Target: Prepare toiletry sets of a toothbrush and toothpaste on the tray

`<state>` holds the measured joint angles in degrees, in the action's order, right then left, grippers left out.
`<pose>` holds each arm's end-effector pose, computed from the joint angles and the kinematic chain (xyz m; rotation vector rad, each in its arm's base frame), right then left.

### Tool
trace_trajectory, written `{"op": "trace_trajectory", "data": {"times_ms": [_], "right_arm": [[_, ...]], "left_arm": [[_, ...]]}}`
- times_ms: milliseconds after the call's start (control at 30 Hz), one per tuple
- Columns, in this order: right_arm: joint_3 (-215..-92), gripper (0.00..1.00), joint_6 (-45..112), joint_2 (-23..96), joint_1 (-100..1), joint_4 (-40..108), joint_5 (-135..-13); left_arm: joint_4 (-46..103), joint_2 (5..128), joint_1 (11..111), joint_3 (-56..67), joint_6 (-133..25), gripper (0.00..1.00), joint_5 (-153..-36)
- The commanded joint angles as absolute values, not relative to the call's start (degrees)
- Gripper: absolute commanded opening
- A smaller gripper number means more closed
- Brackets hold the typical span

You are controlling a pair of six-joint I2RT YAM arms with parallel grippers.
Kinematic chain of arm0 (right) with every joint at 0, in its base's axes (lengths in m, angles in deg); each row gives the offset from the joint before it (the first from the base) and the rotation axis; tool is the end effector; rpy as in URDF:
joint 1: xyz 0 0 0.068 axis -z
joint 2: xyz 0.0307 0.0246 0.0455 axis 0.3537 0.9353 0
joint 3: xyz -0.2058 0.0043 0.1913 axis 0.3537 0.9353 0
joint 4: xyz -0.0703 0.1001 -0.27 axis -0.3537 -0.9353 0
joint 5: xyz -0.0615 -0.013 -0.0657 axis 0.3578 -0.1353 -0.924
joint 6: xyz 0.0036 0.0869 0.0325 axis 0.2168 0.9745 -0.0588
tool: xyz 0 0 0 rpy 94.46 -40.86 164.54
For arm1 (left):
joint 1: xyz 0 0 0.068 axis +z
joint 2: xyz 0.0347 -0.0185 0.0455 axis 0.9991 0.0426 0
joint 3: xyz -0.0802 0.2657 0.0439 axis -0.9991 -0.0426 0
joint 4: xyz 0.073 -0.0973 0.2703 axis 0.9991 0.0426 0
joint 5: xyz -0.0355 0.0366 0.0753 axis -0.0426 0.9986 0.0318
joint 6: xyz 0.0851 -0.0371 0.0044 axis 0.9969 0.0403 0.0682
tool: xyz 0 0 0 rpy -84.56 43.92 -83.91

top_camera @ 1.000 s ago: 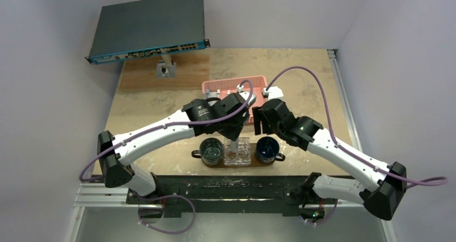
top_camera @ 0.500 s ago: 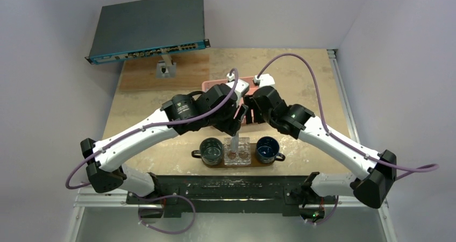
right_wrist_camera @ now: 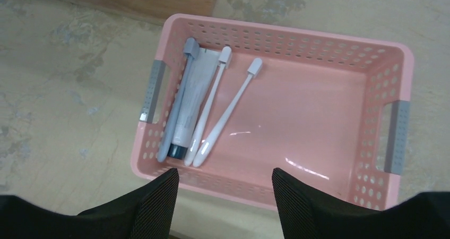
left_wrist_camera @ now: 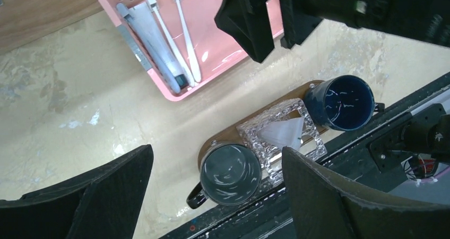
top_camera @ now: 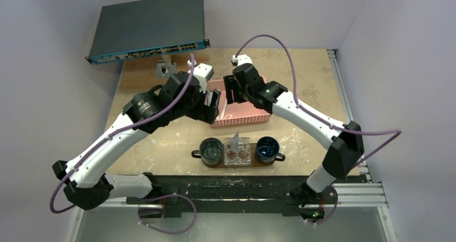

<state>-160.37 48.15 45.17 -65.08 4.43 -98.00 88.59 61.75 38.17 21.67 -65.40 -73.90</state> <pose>0.3228 0.2818 0.3148 -0.2844 2.1983 0.3116 0.2090 -0.2167 0.4121 0.4099 2.2580 -0.4283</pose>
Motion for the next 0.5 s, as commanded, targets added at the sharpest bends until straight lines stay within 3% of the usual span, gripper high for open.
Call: {"op": "trace_trajectory", "data": {"times_ms": [0,467], "right_arm": [[-166.53,0.66,47.35,50.43,-63.69,7.40,-91.66],[-178.61,0.63,48.20,69.47,-61.59,7.85,-81.37]], "left_arm": [[88.03,59.17,40.41,18.82,-63.94,0.91,-73.87],[83.46,52.89,56.07,6.66,-63.98,0.91,-77.69]]}}
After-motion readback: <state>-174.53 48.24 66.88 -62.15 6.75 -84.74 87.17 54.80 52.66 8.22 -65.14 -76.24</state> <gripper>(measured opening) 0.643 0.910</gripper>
